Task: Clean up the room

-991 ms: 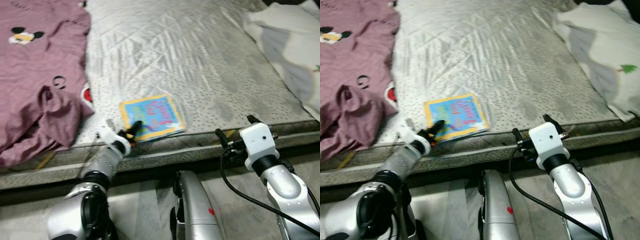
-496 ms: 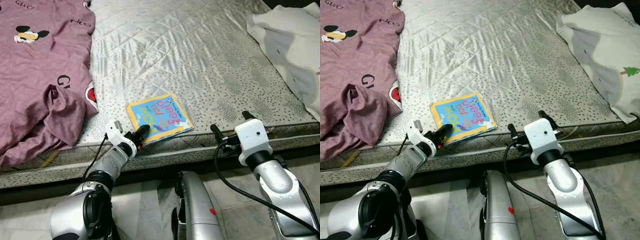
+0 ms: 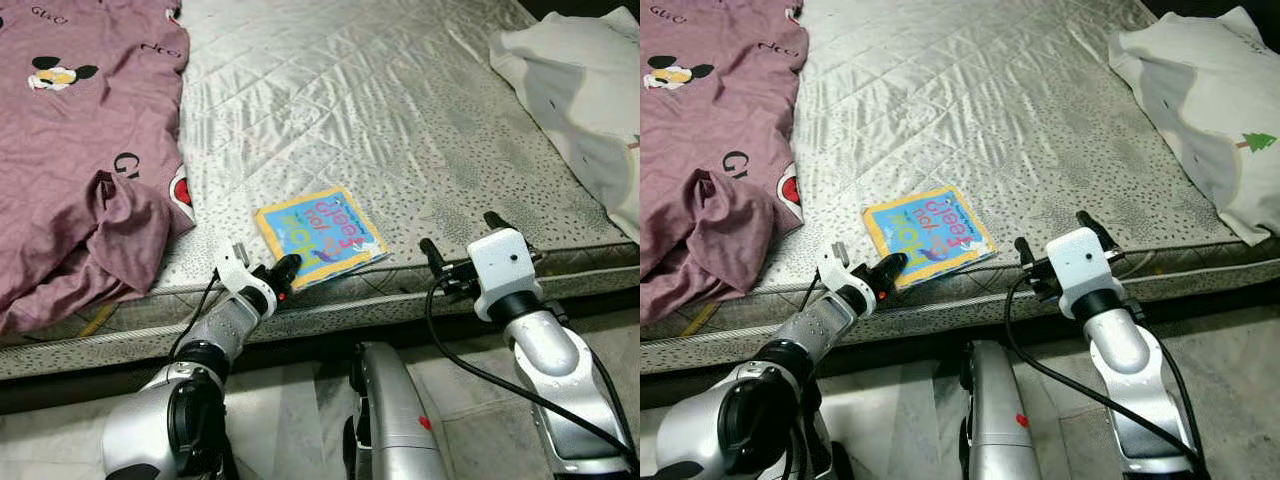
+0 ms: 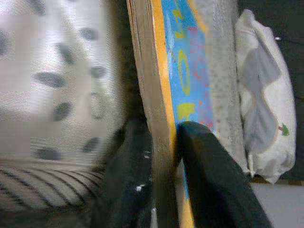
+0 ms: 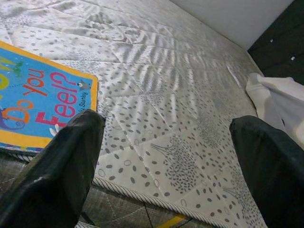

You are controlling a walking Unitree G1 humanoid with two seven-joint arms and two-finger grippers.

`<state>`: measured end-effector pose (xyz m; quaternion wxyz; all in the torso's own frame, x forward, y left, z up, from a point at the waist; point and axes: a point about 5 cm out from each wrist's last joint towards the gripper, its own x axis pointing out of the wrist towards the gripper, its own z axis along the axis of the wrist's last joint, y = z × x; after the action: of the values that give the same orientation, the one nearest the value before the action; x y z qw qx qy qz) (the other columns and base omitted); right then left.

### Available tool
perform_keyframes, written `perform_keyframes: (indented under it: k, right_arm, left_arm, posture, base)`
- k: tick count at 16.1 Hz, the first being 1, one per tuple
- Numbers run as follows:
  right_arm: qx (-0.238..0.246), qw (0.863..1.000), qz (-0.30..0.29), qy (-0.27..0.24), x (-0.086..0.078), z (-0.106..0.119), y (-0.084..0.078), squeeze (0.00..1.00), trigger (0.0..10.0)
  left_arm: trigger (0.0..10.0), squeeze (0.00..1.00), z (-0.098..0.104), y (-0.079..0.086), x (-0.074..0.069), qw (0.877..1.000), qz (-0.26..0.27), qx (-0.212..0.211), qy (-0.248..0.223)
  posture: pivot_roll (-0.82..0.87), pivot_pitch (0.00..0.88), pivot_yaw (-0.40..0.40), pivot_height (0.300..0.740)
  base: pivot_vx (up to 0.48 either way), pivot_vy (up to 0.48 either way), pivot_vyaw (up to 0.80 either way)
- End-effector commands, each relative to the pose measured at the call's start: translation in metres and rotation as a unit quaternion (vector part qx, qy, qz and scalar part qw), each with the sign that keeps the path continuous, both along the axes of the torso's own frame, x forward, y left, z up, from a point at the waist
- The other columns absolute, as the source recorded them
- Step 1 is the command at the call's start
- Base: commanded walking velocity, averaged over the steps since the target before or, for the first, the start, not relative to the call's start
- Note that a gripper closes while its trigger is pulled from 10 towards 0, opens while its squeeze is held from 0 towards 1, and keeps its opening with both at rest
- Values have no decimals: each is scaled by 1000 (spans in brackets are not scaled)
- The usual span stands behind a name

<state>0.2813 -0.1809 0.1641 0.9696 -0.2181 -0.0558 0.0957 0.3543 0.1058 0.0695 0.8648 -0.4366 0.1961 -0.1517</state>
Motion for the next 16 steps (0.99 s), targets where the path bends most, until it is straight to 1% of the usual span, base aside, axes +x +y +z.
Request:
perform_keyframes:
  k: [1,4,5,6,7,8,9,10,11,12,13,14,15,16]
  right_arm:
    - [-1,1000,-1,-2,1,-1,0,0,10000]
    - [14,1000,0,-12,6,-1,6,0,10000]
    - [41,999,2,-14,11,-1,13,0,10000]
    - [56,998,-7,-12,15,-3,16,0,10000]
    - [73,997,-20,-10,20,-5,18,0,10000]
    - [119,992,-24,14,29,-11,25,0,10000]
    - [141,989,-24,25,33,-14,29,0,10000]
    - [179,983,-17,40,39,-20,36,0,10000]
    - [202,978,-19,46,46,-23,41,0,10000]
    - [215,975,-26,47,51,-25,43,0,10000]
    - [234,970,-34,50,54,-27,43,0,10000]
    - [254,965,-39,53,58,-29,45,0,10000]
    - [265,962,-35,49,60,-29,47,0,10000]
    - [275,960,-30,42,64,-29,50,0,10000]
  left_arm:
    - [0,0,-2,-6,-2,1000,-13,10,8]
    - [0,0,7,2,6,998,-1,58,-22]
    - [0,0,19,12,14,991,16,117,-62]
    - [0,0,26,17,18,986,24,143,-85]
    - [0,0,37,25,23,977,41,173,-115]
    - [0,0,49,34,27,965,50,208,-152]
    - [0,0,54,38,29,960,55,219,-167]
    - [0,0,62,44,29,948,68,239,-201]
    - [0,0,68,47,28,936,78,255,-229]
    - [0,0,69,47,26,928,80,271,-245]
    - [0,0,67,47,23,921,80,284,-254]
    - [0,0,64,49,18,912,79,304,-265]
    - [0,0,62,53,15,909,90,307,-266]
    - [0,0,62,64,12,905,127,310,-263]
  posture:
    - [-301,135,-58,514]
    - [-273,98,-43,514]
    - [-252,82,-38,514]
    - [-234,70,-37,514]
    - [-214,54,-35,514]
    - [-169,18,-29,514]
    - [-162,11,-27,514]
    - [-123,0,-16,514]
    - [-107,0,-12,514]
    - [-97,0,-9,514]
    - [-85,0,-8,514]
    - [-70,0,-4,514]
    - [-56,0,-4,514]
    - [-32,0,-5,514]
  base:
    - [0,0,0]
    - [0,0,0]
    - [0,0,0]
    - [0,0,0]
    - [0,0,0]
    - [0,0,0]
    - [0,0,0]
    - [0,0,0]
    - [0,0,0]
    - [0,0,0]
    - [0,0,0]
    - [0,0,0]
    - [0,0,0]
    - [0,0,0]
